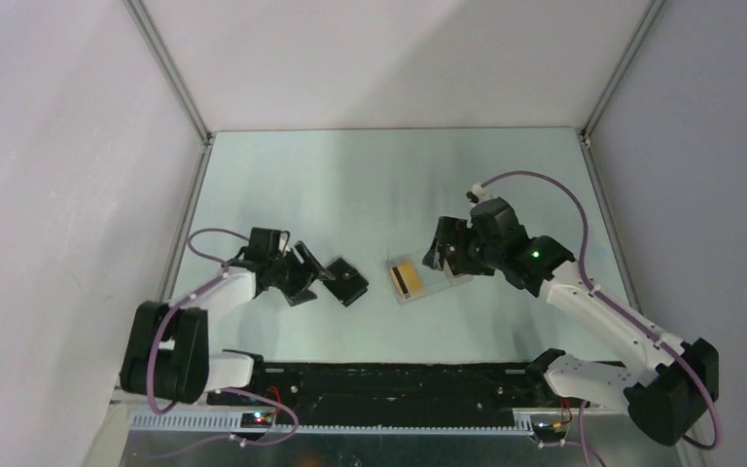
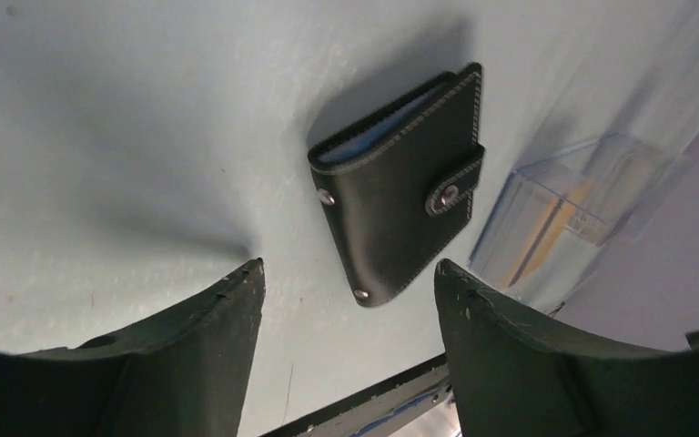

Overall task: Put the credit cards into the card holder
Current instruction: Pick up the card holder from the center of the board.

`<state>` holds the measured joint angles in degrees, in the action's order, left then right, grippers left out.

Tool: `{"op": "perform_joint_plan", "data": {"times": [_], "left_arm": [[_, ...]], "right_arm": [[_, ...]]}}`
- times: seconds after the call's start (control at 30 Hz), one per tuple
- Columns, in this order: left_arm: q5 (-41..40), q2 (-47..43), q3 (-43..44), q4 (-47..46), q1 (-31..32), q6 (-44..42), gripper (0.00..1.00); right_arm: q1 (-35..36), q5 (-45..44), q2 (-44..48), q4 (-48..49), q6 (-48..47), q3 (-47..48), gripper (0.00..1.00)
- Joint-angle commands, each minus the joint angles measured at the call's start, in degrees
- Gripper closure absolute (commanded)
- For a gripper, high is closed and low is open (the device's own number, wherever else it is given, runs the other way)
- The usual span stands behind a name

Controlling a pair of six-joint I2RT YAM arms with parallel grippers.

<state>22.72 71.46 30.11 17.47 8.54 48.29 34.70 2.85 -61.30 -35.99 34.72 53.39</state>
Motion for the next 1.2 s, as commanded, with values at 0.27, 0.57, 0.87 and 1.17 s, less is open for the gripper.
{"op": "perform_joint_plan", "data": {"times": [0.27, 0.57, 0.87, 1.17], "left_arm": [[0.05, 17.41, -2.81, -20.08, 3.93, 11.47, 0.49], [-1.91, 17.32, -3.86, -19.94, 3.96, 9.19, 1.0], [-2.66, -3.63, -0.26, -10.35, 6.28, -1.09, 1.0], [0.64, -15.84, 2.24, -5.33, 10.49, -1.47, 1.0]], "right_arm": [[4.28, 0.06, -2.81, 3.68, 1.35, 3.57, 0.02], [4.11, 2.44, -3.65, 4.22, 0.78, 3.5, 0.02], [4.31, 7.51, -4.38, 5.69, 0.35, 4.14, 0.03], [6.11, 16.41, -7.13, 10.57, 1.54, 6.95, 0.06]]}}
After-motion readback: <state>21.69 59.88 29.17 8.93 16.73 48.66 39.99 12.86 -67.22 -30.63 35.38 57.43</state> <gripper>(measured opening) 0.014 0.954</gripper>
